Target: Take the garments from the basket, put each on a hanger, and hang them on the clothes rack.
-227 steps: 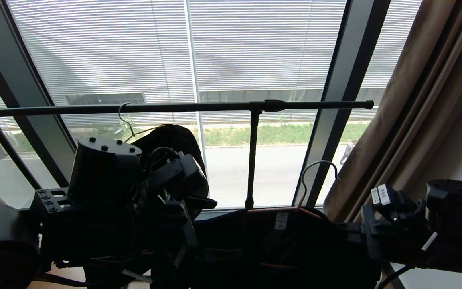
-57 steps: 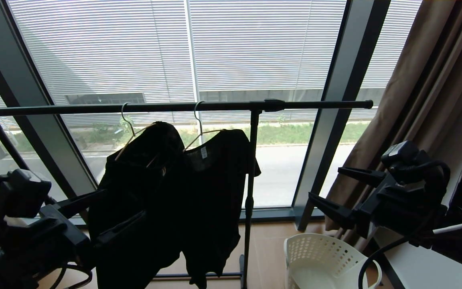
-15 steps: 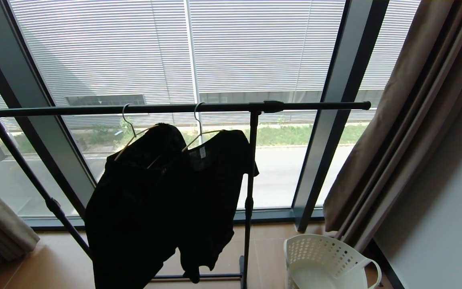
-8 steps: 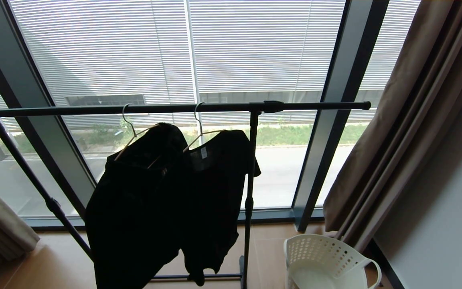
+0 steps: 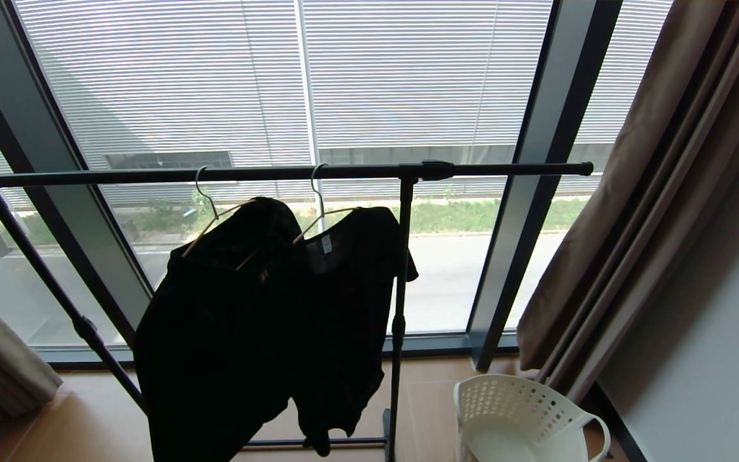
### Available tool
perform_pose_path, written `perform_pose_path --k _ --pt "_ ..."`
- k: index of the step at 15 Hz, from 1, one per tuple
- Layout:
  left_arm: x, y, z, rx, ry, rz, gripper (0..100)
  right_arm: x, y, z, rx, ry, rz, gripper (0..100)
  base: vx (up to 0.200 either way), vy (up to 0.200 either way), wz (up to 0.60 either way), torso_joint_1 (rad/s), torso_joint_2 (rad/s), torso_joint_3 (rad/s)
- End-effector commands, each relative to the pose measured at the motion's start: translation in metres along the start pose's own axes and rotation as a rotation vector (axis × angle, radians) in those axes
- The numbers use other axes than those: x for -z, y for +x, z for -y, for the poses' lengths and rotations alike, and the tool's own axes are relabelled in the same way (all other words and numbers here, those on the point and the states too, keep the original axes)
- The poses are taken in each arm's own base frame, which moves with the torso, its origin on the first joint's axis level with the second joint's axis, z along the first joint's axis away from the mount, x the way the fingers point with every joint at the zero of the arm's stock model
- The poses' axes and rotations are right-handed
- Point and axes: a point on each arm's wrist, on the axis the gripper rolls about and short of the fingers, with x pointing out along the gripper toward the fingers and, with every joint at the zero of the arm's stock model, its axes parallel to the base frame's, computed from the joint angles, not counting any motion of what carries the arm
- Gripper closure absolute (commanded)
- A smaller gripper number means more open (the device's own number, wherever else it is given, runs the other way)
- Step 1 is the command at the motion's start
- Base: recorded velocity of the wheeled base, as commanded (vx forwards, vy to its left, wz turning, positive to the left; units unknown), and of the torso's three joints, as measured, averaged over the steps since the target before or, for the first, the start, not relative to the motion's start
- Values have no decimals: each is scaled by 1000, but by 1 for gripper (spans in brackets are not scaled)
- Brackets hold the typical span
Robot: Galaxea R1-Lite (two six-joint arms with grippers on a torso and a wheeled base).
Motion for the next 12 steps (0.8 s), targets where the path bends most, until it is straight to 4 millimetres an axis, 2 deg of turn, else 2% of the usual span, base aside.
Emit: perform_pose_path --k 1,12 --pt "0 0 0 0 0 -2 0 0 0 0 -1 0 -2 0 0 0 0 0 0 0" --pt "0 0 0 0 0 -3 0 0 0 0 -10 0 -2 0 0 0 0 0 0 0"
